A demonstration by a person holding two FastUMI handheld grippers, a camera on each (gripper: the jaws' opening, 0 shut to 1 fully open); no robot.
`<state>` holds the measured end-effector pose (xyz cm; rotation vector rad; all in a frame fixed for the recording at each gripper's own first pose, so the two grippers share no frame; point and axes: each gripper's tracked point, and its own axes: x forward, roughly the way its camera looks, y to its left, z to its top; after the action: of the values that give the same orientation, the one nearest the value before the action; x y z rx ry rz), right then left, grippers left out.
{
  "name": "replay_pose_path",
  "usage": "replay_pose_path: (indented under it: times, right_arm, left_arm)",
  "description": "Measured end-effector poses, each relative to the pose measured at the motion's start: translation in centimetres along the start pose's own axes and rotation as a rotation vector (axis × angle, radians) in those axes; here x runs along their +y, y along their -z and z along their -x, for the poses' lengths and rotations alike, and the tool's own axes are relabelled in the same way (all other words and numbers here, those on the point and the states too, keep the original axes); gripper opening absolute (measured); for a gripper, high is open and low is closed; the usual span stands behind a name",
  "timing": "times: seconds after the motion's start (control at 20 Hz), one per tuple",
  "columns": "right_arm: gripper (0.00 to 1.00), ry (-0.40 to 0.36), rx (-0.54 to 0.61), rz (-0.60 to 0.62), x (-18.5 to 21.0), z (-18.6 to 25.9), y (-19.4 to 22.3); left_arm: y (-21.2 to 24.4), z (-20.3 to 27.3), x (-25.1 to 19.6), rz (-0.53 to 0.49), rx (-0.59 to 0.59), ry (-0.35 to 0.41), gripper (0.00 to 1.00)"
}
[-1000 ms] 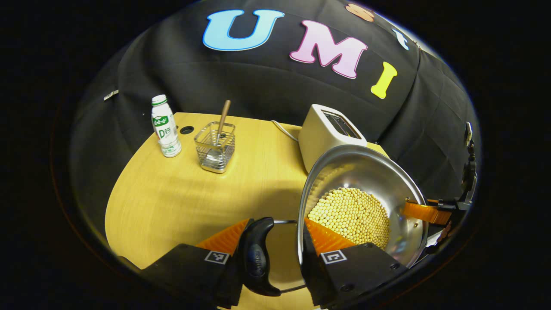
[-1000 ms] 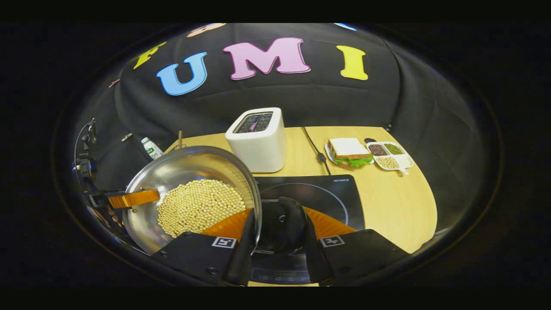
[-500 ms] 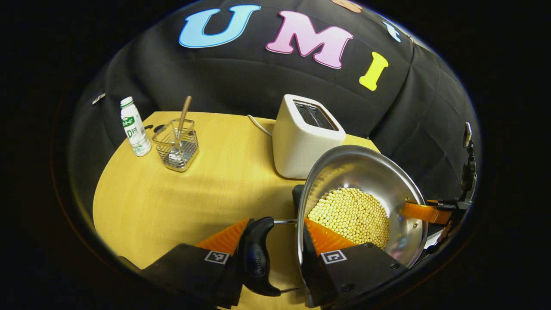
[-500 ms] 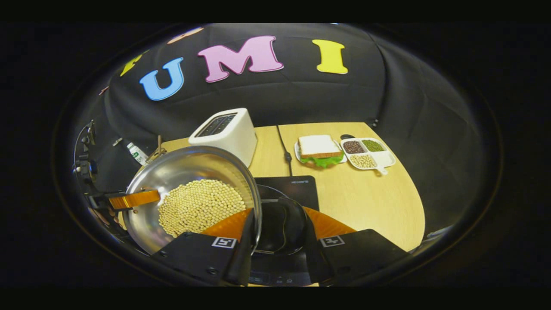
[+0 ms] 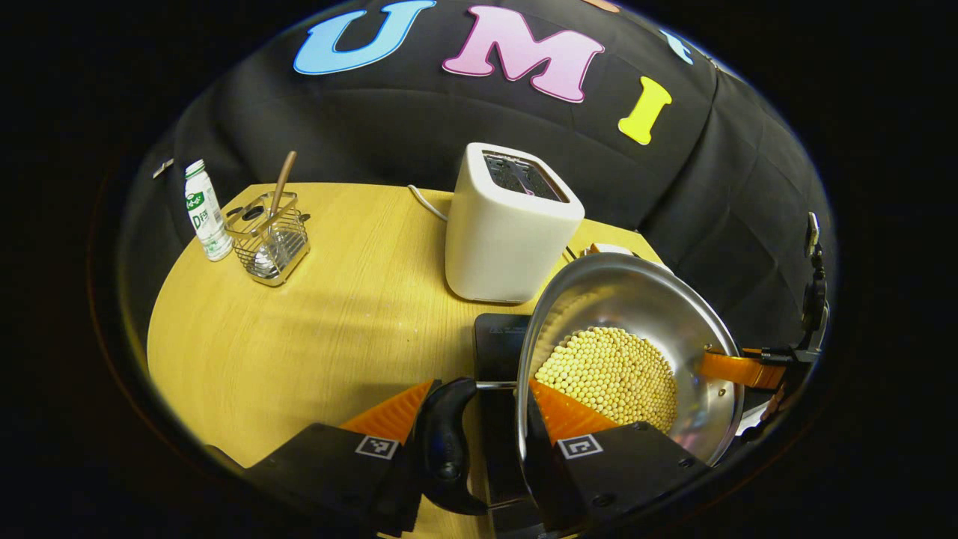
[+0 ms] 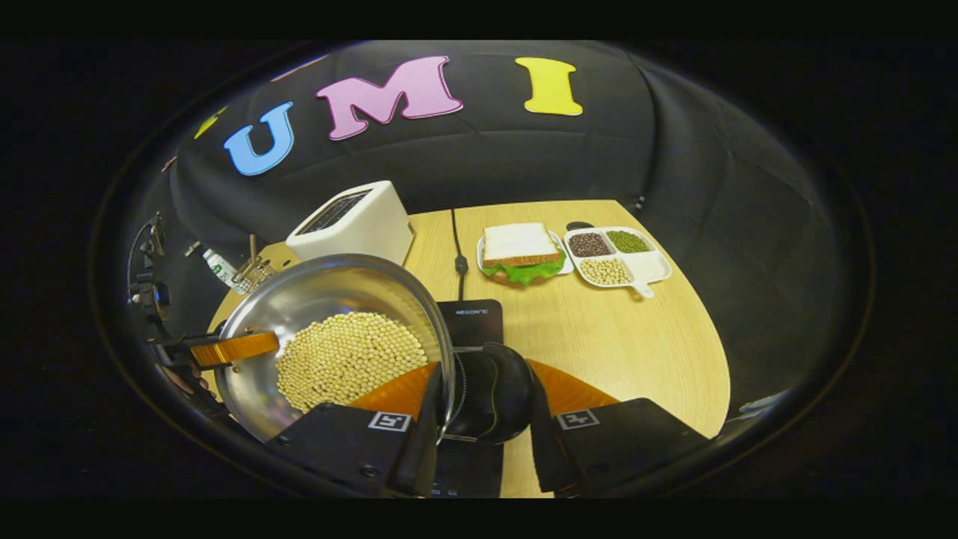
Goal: First push the handle of the pot to place it horizontally, then grasp the pot with both hands and set it on the induction cooktop.
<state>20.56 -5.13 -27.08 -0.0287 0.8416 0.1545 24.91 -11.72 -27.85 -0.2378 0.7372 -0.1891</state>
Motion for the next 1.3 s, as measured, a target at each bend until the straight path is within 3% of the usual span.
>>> replay_pose_path:
  times: [0.55, 0.6, 0.65, 0.95, 1.0, 1.3]
  right_arm:
    - [0.55, -0.021, 0.008, 0.024, -1.3, -2.2, 0.6]
    - [0.51, -0.024, 0.012, 0.024, -1.3, -2.0, 0.6]
    - [0.55, -0.027, 0.011, 0.023, -1.3, -2.2, 0.6]
    - [0.53, -0.035, -0.009, 0.022, -1.3, -2.3, 0.5]
    - [0.57, -0.037, -0.01, 0.021, -1.3, -2.3, 0.5]
    - [0.58, -0.038, -0.01, 0.018, -1.4, -2.4, 0.4]
  left_arm:
    - [1.3, -2.0, -0.3, 0.035, -0.001, -0.01, 0.62]
    - [1.3, -1.4, -0.2, 0.042, -0.008, -0.01, 0.63]
    - [1.2, -1.3, -0.2, 0.036, -0.009, -0.011, 0.62]
    - [1.4, -1.4, -0.1, 0.028, -0.002, -0.011, 0.64]
    - [1.4, -1.3, -0.1, 0.033, -0.002, -0.012, 0.64]
    - [1.6, -1.4, -0.1, 0.03, 0.004, -0.013, 0.65]
